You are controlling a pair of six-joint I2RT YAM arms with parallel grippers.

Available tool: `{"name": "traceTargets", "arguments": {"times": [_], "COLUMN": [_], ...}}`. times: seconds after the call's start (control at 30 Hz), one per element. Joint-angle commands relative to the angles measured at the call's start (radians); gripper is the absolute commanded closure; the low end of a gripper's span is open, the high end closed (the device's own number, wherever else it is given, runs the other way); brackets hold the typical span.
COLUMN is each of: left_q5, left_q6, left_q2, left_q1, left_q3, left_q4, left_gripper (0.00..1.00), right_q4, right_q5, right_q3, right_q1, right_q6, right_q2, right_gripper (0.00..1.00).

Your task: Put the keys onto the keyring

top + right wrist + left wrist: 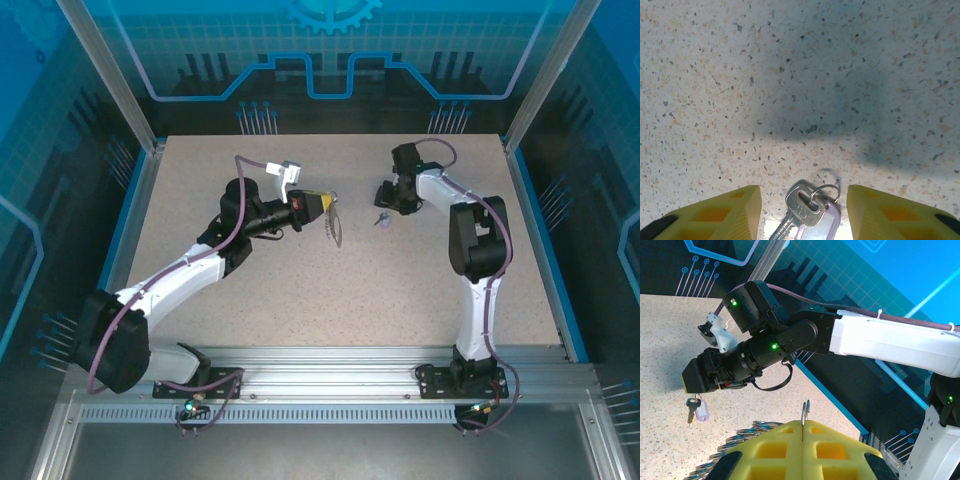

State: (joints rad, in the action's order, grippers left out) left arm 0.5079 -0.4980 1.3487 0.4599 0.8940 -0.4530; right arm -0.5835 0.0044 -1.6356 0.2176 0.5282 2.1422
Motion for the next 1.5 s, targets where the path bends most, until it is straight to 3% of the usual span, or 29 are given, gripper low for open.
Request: {"name": "traceTargets", "arguments": {"times": [0.0, 0.37, 0.97, 1.47], "left_q5": [0.024, 0.026, 0.024, 0.038], "left_q6": [-0.010, -0.015, -0.024, -0.024], "left_q2": [-0.001, -0.010, -0.008, -0.008], "left_q1": [-0.011, -0.011, -0.010, -0.010], "left_q3": [0.014, 0.010, 0.007, 0.006], "left_q4": [-0.056, -0.061, -0.069, -0.072], "left_gripper": [1.00, 1.00, 1.00, 1.00], "right_q4": [-0.054, -0.088, 0.003, 0.249], "right_q5": [0.047, 0.115, 0.022, -0.228], "right_q3": [-0.041, -0.047, 0.072, 0.382], "right_q1": [0.022, 0.031, 0.032, 0.037], "right_q6": [0.016, 0.023, -0.010, -0.017], "right_q2": [0.040, 0.066, -0.030, -0.360], "right_gripper": [0.51, 0.59, 1.00, 1.00]}}
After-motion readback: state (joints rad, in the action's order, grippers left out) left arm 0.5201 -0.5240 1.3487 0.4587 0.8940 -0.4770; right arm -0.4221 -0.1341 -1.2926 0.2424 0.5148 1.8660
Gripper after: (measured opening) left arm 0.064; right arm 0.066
